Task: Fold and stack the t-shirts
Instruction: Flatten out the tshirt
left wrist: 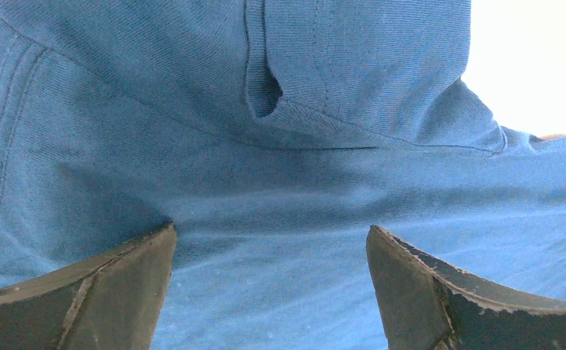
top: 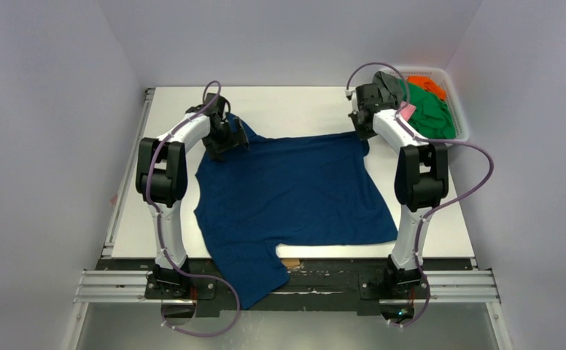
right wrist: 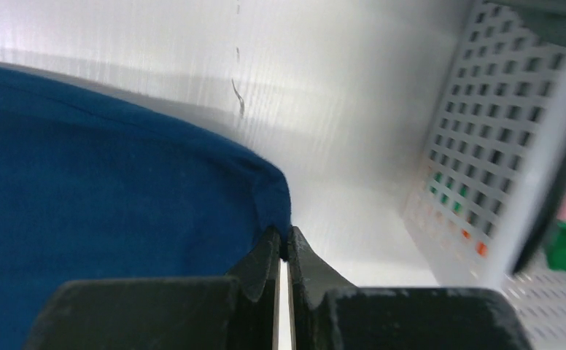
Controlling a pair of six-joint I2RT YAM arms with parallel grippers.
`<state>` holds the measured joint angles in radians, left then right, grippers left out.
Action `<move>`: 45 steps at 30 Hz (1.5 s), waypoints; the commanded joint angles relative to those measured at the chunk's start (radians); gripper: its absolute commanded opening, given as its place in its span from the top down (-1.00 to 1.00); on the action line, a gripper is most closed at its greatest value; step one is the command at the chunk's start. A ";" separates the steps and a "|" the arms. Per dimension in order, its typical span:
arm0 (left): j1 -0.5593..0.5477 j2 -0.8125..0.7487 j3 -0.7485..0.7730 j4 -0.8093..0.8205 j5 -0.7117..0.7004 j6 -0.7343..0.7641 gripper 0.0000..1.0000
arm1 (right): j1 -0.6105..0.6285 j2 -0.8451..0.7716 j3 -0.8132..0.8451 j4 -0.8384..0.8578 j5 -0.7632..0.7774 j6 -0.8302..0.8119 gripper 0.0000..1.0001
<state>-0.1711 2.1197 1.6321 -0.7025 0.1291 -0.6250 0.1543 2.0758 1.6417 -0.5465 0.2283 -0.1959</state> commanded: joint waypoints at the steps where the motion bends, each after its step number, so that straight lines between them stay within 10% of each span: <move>1: 0.004 0.031 0.014 -0.012 0.017 0.001 -1.00 | 0.006 -0.136 0.079 -0.149 0.047 0.004 1.00; 14: 0.004 0.069 0.078 -0.037 -0.006 -0.022 -1.00 | 0.013 0.079 0.450 -0.239 0.128 -0.084 0.98; 20: 0.004 0.061 0.162 -0.087 -0.072 -0.028 -1.00 | 0.013 0.200 0.602 -0.225 0.252 -0.036 -0.03; 25: 0.003 0.047 0.221 -0.060 -0.059 -0.048 -1.00 | 0.030 0.040 0.407 -0.059 0.160 0.019 -0.82; 38: 0.003 0.117 0.274 0.007 -0.104 -0.136 -0.89 | 0.049 -0.175 -0.079 0.070 -0.220 0.233 -0.73; 45: 0.004 0.146 0.271 0.066 -0.100 -0.239 -0.26 | 0.050 -0.178 -0.178 0.058 -0.229 0.267 -0.65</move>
<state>-0.1707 2.2581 1.8835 -0.6899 0.0433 -0.7849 0.2043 1.9217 1.4727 -0.5014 0.0292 0.0292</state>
